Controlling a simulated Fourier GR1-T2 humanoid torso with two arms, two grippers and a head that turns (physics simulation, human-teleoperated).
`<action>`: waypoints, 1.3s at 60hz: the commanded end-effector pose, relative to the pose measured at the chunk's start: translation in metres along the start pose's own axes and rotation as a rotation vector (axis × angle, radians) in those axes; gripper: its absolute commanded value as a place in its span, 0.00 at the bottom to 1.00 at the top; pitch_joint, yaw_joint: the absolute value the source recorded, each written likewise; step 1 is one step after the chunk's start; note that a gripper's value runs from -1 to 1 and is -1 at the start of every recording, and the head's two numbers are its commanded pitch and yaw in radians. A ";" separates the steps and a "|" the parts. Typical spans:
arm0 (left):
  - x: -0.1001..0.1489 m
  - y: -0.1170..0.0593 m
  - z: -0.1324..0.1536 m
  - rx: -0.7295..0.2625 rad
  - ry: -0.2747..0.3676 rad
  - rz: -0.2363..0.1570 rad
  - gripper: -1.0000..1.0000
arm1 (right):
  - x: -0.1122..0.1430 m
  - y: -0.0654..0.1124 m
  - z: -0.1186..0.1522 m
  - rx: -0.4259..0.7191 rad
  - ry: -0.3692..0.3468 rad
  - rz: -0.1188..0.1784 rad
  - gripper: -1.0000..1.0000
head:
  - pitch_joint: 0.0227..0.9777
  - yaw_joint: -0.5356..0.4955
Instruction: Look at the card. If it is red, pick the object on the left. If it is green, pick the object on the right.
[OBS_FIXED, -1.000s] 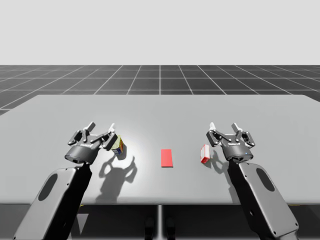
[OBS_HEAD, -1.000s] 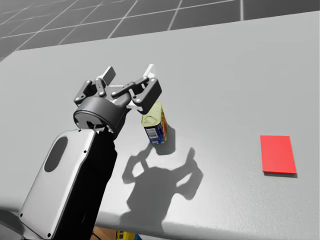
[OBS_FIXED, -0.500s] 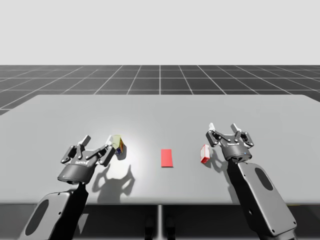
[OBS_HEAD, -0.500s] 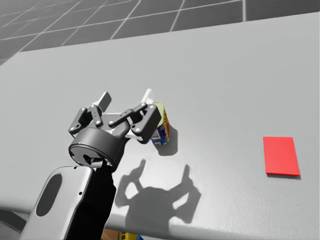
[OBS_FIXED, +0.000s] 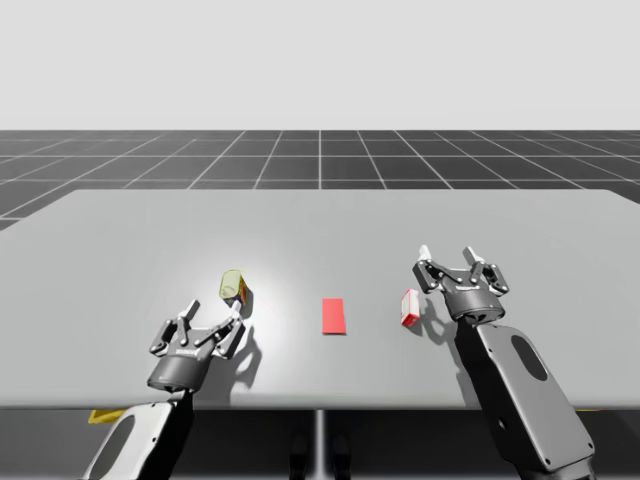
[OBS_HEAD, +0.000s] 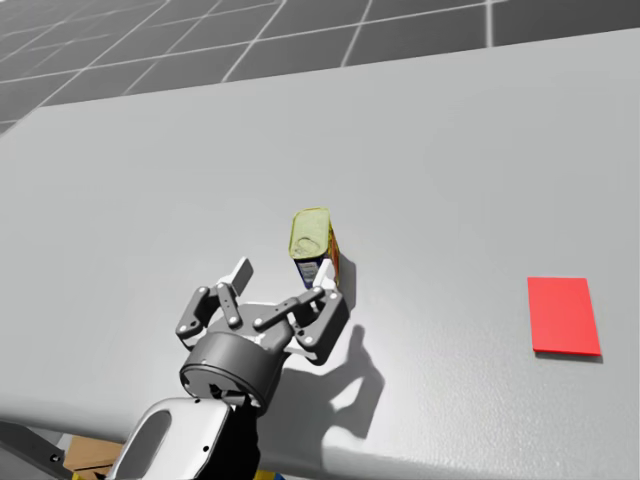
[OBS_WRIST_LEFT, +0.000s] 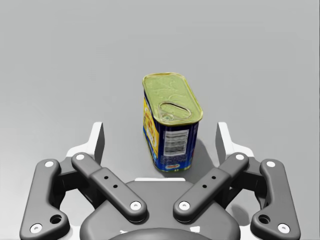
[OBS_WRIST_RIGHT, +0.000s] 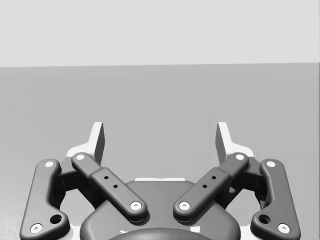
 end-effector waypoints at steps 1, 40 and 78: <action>-0.012 -0.008 -0.005 -0.010 0.010 -0.015 0.00 | 0.000 0.000 0.000 -0.001 0.000 0.000 0.00 | 0.80 0.85; -0.018 -0.017 -0.057 0.024 0.094 -0.012 0.00 | 0.000 -0.002 0.000 -0.005 -0.005 0.006 0.00 | 0.81 0.84; -0.030 -0.019 -0.053 0.022 0.147 -0.028 1.00 | 0.002 -0.003 0.000 -0.009 -0.011 0.007 0.00 | 0.69 0.83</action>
